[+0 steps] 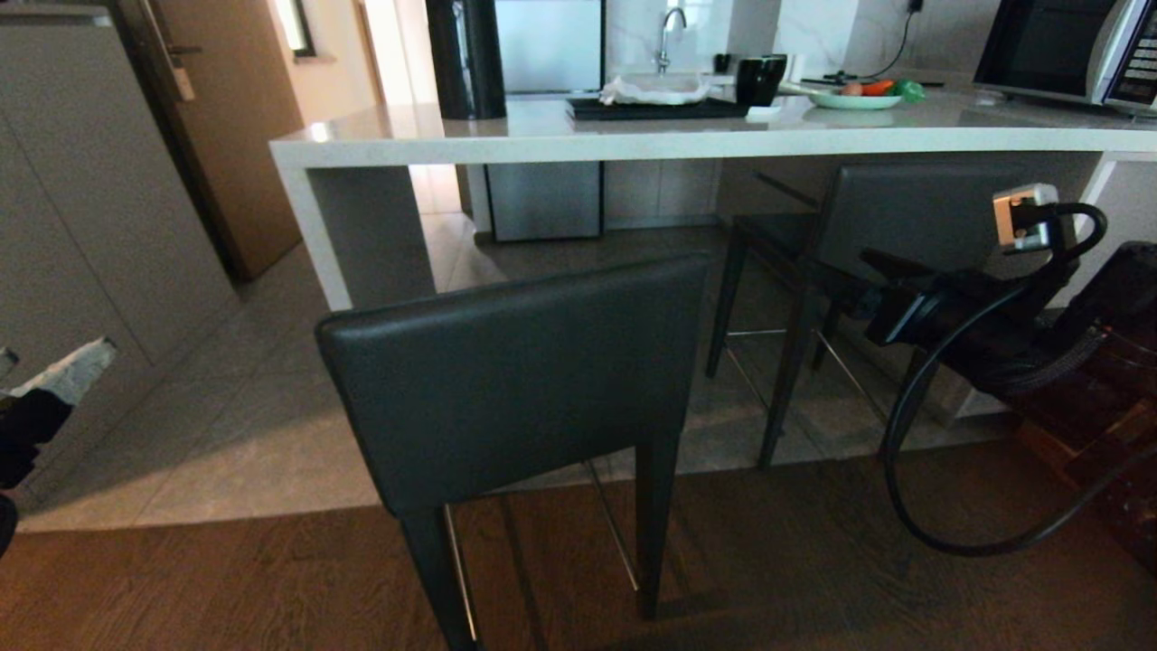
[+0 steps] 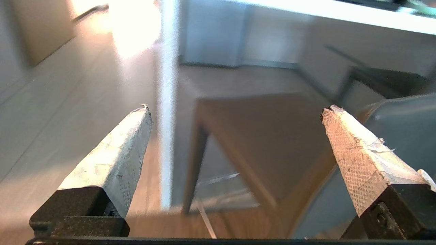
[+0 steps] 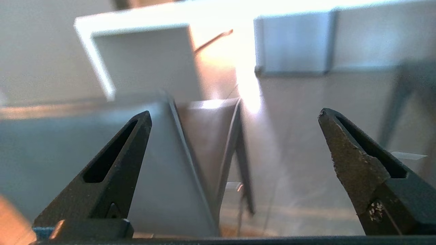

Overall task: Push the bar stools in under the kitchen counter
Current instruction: Pull the gray chair out from under the dining table

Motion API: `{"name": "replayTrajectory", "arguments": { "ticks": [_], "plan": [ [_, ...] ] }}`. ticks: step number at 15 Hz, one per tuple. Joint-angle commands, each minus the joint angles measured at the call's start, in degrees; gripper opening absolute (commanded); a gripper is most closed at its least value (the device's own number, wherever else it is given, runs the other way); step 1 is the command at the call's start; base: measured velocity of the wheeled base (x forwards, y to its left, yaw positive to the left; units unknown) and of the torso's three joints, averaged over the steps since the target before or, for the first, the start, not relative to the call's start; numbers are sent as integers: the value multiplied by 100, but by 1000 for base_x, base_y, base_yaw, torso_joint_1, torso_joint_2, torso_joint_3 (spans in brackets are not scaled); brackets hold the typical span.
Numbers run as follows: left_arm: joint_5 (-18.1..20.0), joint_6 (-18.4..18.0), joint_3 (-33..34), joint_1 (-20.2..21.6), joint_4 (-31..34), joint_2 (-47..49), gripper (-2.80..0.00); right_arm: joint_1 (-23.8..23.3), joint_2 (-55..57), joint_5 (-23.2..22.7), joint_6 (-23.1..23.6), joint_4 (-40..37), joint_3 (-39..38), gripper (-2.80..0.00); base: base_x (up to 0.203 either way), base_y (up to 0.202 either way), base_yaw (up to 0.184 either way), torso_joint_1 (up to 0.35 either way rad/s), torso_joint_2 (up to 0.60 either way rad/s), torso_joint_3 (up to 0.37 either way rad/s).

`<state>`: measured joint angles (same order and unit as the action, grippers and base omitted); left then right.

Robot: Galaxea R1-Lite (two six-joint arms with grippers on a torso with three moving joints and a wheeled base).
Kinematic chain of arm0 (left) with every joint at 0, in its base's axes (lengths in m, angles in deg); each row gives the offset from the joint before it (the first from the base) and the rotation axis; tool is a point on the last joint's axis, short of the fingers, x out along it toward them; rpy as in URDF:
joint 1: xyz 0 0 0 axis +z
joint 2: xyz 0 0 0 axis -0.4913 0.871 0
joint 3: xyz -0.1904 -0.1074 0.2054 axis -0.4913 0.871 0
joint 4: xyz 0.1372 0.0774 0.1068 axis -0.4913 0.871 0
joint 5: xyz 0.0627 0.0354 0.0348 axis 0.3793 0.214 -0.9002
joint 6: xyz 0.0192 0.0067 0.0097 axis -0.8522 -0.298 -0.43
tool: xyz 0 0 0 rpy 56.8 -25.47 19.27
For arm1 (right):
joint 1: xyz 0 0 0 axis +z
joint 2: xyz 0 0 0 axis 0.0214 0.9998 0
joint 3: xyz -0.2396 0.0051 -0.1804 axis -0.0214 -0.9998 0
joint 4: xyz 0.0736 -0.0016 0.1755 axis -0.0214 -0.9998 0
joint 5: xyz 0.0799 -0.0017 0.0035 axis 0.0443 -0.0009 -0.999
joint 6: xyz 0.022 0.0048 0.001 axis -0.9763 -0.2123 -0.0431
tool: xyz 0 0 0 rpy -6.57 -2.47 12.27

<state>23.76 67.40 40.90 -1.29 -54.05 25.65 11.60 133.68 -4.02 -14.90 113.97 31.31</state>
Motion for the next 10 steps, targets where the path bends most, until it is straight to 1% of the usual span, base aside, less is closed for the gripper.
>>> {"name": "replayTrajectory", "arguments": {
  "ticks": [1, 2, 3, 4, 5, 6, 7, 8, 9, 10],
  "plan": [
    [-80, 21, -119, 255, 1536, -1290, 0, 123, -694, 692, 141, -198, -92, 0, 0, 0, 0, 0, 0, 0],
    [-135, 61, -414, 343, 2496, -1633, 0, 162, -1036, 916, 318, -546, -118, 0, 0, 0, 0, 0, 0, 0],
    [-146, 190, -867, 389, 3151, -1868, 0, 189, -1418, 1074, 442, -924, -117, 0, 0, 0, 0, 0, 0, 0],
    [-119, 396, -1378, 407, 3856, -2095, 0, 222, -1874, 1200, 520, -1353, -90, 0, 0, 0, 0, 0, 0, 0],
    [48, 598, -1914, 408, 4752, -2328, 0, 246, -2396, 1280, 568, -1838, -59, 0, 0, 0, 0, 0, 0, 0],
    [412, 748, -2369, 411, 5651, -2561, 0, 261, -2911, 1325, 597, -2333, -31, 0, 0, 0, 0, 0, 0, 0],
    [1063, 890, -2738, 411, 6342, -2841, 0, 271, -3481, 1360, 618, -2940, 6, 0, 0, 0, 0, 0, 0, 0],
    [1694, 986, -2885, 400, 6618, -3062, 0, 280, -4048, 1387, 636, -3621, 68, 0, 0, 0, 0, 0, 0, 0],
    [2158, 1031, -2946, 384, 6723, -3173, 0, 283, -4490, 1410, 650, -4221, 147, 0, 0, 0, 0, 0, 0, 0],
    [2534, 1070, -3077, 352, 6877, -3251, 0, 256, -4924, 1431, 673, -4859, 265, 0, 0, 0, 0, 0, 0, 0]
  ]
}}
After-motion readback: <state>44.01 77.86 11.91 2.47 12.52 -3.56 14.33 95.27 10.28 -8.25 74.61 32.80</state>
